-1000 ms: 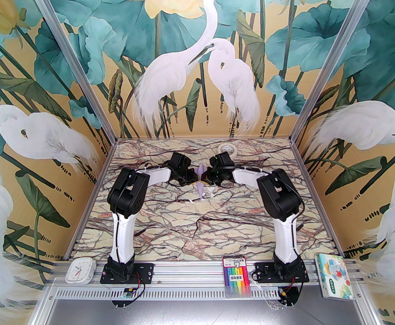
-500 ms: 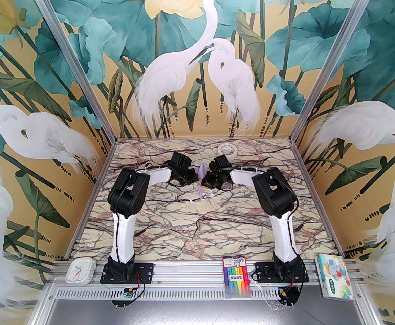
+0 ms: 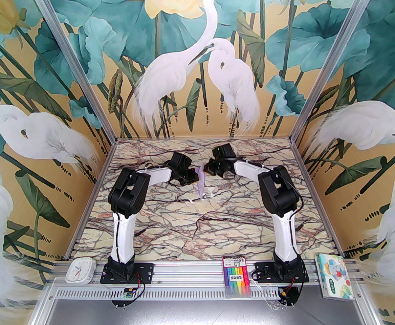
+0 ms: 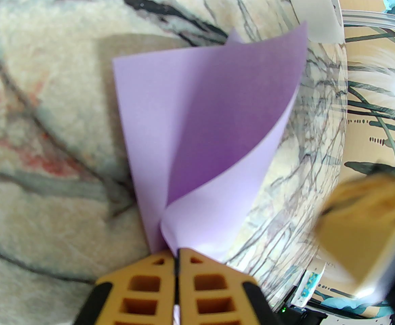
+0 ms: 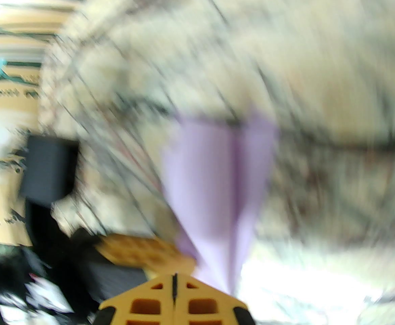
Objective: Fold a paper plane with a square sheet of paper (fold left side to right side)
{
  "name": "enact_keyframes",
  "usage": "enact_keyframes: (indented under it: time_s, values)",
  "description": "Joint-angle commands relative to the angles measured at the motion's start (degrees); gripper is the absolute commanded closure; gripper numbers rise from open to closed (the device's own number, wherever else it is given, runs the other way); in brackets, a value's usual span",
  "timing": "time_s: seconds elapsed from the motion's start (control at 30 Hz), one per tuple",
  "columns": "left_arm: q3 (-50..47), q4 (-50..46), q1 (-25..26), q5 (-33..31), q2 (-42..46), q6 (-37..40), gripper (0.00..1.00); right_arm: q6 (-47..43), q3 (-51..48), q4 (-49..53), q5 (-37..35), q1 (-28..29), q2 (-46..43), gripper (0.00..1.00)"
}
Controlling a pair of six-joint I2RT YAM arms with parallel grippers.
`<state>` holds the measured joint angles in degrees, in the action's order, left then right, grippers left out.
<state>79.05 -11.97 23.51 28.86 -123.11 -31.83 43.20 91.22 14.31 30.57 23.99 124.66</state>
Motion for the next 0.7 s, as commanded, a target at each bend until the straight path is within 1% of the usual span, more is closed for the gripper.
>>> enact_keyframes:
  time_s: [0.0, 0.3, 0.5, 0.67]
  values:
    - [0.14, -1.72, 0.51, -1.18, -3.11, 0.98, 0.94, -1.09, 3.64, 3.14, -1.44, 0.32, 4.55, 1.0]
    - [0.73, -2.26, 0.49, -1.12, -3.19, 1.16, 0.94, -2.08, 8.43, 5.77, -1.3, 1.23, 8.46, 1.0]
    - [0.71, -2.52, 0.51, -1.24, -3.22, 1.34, 0.94, -2.81, 7.75, 8.44, -5.32, 1.0, 8.84, 1.0]
    - [0.67, -2.75, 0.52, -1.12, -3.44, 1.38, 0.94, -2.85, 6.03, 7.66, -6.13, 0.05, 9.08, 0.99]
